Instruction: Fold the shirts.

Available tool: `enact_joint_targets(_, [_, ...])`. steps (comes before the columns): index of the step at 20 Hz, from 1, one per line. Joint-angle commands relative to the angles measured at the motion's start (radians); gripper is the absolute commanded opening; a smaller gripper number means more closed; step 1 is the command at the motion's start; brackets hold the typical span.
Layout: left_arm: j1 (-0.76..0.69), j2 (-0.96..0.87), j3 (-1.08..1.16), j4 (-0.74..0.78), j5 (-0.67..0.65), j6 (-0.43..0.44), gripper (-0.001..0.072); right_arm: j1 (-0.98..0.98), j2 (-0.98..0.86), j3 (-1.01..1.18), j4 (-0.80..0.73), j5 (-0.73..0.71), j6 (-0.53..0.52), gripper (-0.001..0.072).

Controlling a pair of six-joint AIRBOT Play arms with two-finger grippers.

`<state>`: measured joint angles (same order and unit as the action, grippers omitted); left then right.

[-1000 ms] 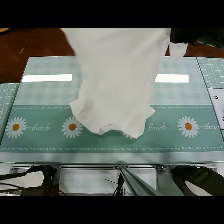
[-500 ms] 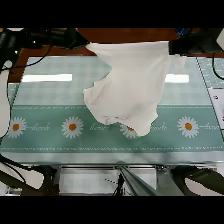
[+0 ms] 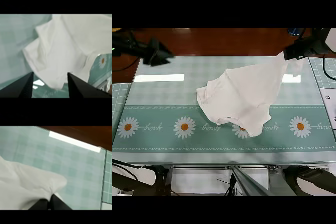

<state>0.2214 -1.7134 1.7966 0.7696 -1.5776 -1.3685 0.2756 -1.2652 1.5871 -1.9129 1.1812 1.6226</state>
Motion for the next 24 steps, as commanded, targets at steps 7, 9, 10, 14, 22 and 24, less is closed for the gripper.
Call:
enact_joint_targets(7, [-0.042, 0.329, -1.044, -0.200, 0.249, 0.225, 0.0630, 0.000, -0.001, 0.001, -0.018, 0.006, -0.006, 0.0023])
enact_joint_targets(9, [-0.091, 0.323, -1.157, -0.324, 0.314, 0.304, 0.0630, 0.000, -0.001, 0.001, -0.002, 0.006, -0.004, 0.0023])
enact_joint_targets(10, [-0.123, 0.317, -1.183, -0.347, 0.343, 0.322, 0.0630, 0.000, -0.001, 0.001, 0.007, 0.006, -0.003, 0.0023])
enact_joint_targets(14, [-0.275, 0.261, -1.181, -0.395, 0.454, 0.329, 0.0630, 0.000, -0.001, 0.001, 0.032, 0.007, -0.002, 0.0023])
enact_joint_targets(22, [-0.400, 0.113, -1.054, -0.629, 0.535, 0.395, 0.0597, 0.000, -0.001, 0.001, 0.032, 0.018, -0.002, 0.0023])
enact_joint_targets(24, [-0.428, 0.086, -1.017, -0.629, 0.534, 0.368, 0.0489, 0.000, -0.001, 0.001, 0.029, 0.017, -0.003, 0.0023])
